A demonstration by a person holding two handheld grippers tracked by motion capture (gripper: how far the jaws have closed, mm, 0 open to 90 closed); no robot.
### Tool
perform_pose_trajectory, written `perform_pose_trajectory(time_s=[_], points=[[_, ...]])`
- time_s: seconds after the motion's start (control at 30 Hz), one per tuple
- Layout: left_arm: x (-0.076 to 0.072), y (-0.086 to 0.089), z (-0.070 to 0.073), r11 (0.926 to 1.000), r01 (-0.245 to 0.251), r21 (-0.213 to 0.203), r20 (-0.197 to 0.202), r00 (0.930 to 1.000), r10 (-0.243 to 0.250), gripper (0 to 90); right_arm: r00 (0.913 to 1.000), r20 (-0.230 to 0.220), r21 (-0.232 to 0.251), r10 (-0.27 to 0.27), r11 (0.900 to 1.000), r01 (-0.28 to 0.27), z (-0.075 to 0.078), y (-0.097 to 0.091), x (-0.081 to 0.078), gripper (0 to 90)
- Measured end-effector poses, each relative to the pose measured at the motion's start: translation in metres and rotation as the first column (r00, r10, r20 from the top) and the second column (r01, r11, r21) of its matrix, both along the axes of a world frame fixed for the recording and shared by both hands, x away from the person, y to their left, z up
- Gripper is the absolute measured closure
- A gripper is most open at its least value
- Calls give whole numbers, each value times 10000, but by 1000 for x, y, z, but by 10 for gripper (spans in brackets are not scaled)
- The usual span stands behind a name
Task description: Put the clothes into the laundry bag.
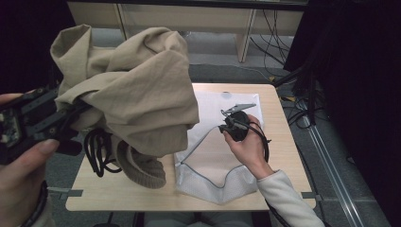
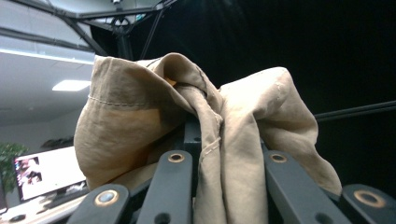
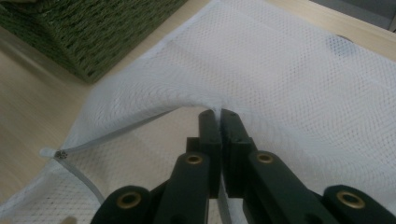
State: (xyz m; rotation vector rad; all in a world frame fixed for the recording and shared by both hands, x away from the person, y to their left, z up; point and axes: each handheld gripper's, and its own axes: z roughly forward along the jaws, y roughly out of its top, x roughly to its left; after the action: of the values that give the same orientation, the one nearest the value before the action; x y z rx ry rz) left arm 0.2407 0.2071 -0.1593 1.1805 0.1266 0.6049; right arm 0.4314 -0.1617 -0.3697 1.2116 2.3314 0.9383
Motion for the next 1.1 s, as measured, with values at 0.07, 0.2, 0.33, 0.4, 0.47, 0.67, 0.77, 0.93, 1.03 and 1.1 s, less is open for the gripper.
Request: perform_pose_trajectory(time_s=[0.07,0.2,0.33,0.4,0.47,0.67,0.77,0.93,1.03,1.1], points=[[-3,-1,5,10000,82,-8,55,10000,-82,798,10000,-17,-26,9,10000,-9,2,-2,0,896],[-6,-3,10,9995,308,45,73,9995,-308,798,10000,51,-35,48,10000,-48,2,-2,1,896],[-7,-7,13,9971,755,11,-127,9971,-755,797,9998,-52,-51,171,9998,-171,2,-2,1,896],[-7,-8,15,9929,1171,208,-247,9929,-1166,797,9998,-59,-96,214,9997,-214,2,-2,0,896],[-7,-11,16,9927,1158,327,-251,9930,-1151,797,9999,69,-51,120,9999,-120,1,-1,0,896],[6,-24,0,9810,1476,1261,-1363,9821,-1303,796,10000,-18,-24,64,10000,-64,2,-2,0,896],[23,-39,-25,9699,1761,1684,-2275,9643,-1356,796,9999,-37,-25,127,9999,-127,1,-2,1,896],[58,-60,-76,9512,2342,2008,-3699,9173,-1478,796,9999,-90,-32,109,9999,-109,1,-3,1,898],[81,-69,-108,9440,2468,2188,-4482,8848,-1275,796,9999,-81,177,-62,9998,63,2,-4,1,898],[97,-78,-133,9294,2550,2667,-5112,8550,-879,796,10000,-9,190,-23,9998,23,4,-7,2,898]])
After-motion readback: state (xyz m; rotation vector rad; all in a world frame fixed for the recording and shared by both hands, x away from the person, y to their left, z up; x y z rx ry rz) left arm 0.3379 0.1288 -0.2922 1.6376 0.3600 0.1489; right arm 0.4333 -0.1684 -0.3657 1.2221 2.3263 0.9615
